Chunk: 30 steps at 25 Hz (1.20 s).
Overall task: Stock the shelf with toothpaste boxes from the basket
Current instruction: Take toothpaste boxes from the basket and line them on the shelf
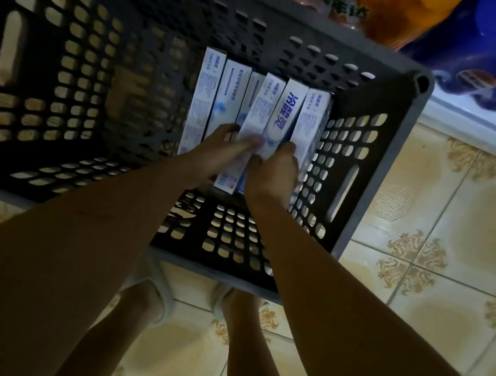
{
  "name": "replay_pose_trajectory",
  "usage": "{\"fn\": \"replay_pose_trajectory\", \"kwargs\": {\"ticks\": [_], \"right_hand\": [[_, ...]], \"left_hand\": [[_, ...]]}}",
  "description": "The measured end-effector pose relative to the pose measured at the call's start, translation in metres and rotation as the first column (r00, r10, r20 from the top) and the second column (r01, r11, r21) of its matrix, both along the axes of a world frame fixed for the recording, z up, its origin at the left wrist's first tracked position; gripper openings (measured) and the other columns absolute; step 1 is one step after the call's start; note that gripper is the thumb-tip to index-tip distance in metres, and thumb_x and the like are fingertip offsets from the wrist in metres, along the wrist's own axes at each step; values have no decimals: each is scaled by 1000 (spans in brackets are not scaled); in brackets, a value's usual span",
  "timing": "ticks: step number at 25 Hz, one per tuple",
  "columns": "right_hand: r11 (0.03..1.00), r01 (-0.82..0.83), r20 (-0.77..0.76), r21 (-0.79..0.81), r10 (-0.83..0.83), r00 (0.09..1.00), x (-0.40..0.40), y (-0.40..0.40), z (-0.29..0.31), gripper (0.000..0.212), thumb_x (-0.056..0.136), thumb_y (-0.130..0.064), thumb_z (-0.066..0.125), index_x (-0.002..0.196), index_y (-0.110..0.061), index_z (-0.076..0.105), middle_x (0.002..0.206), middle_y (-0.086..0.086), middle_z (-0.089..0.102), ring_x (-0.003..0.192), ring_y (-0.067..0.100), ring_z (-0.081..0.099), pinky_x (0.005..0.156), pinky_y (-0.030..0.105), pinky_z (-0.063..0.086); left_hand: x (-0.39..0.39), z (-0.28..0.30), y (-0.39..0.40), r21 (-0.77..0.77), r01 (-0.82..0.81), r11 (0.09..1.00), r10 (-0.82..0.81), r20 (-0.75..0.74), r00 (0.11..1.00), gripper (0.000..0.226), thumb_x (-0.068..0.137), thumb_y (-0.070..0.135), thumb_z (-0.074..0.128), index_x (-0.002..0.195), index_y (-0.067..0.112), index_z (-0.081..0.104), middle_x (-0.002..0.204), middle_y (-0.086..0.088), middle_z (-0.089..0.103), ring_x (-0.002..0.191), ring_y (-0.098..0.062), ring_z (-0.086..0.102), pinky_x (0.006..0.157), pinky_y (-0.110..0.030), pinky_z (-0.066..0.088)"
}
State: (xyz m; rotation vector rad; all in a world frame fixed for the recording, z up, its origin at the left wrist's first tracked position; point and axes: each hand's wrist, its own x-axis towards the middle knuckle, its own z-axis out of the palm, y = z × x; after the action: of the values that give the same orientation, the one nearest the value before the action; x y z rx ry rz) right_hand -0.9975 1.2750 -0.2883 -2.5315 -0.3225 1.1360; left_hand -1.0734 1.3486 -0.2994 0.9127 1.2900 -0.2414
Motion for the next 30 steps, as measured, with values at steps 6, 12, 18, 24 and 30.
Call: {"fn": "replay_pose_trajectory", "kwargs": {"ticks": [6,12,18,24,30], "right_hand": [[993,114,-102,-15,-115,988,-8,14,-14,57,94,-36,55,140,-7,36,135,17,50,123,35,52,100,44,45],[974,219,-261,-53,-226,939,-7,29,-25,77,80,-55,69,137,-12,41,139,10,39,119,30,51,98,42,49],[925,364,-326,-111,-379,866,0,39,-33,75,80,-71,54,130,-14,51,126,9,53,99,28,60,84,44,55],[970,237,-164,-61,-244,956,8,50,-32,59,84,-43,63,128,-8,44,111,7,64,93,23,65,76,36,58],[986,165,-378,28,-142,915,1,21,66,60,83,-19,71,131,-11,36,98,7,63,62,13,58,46,23,48]], "left_hand": [[-8,-9,0,111,-40,993,52,-103,993,40,91,37,55,122,14,59,113,-7,68,93,-18,67,68,-30,55],[-19,-17,7,226,-205,952,234,-111,966,39,96,46,40,119,18,56,111,-9,65,100,-28,64,78,-39,53],[-27,-21,9,340,-288,895,260,128,957,46,85,25,75,122,11,52,119,-3,66,104,-13,67,79,-22,58],[-42,-11,18,126,-292,948,291,26,956,54,78,58,63,118,21,64,111,-6,70,100,-27,68,87,-45,56],[-60,63,27,-25,-417,909,418,49,907,76,66,65,65,125,17,64,116,-16,69,97,-32,69,80,-43,56]]}}
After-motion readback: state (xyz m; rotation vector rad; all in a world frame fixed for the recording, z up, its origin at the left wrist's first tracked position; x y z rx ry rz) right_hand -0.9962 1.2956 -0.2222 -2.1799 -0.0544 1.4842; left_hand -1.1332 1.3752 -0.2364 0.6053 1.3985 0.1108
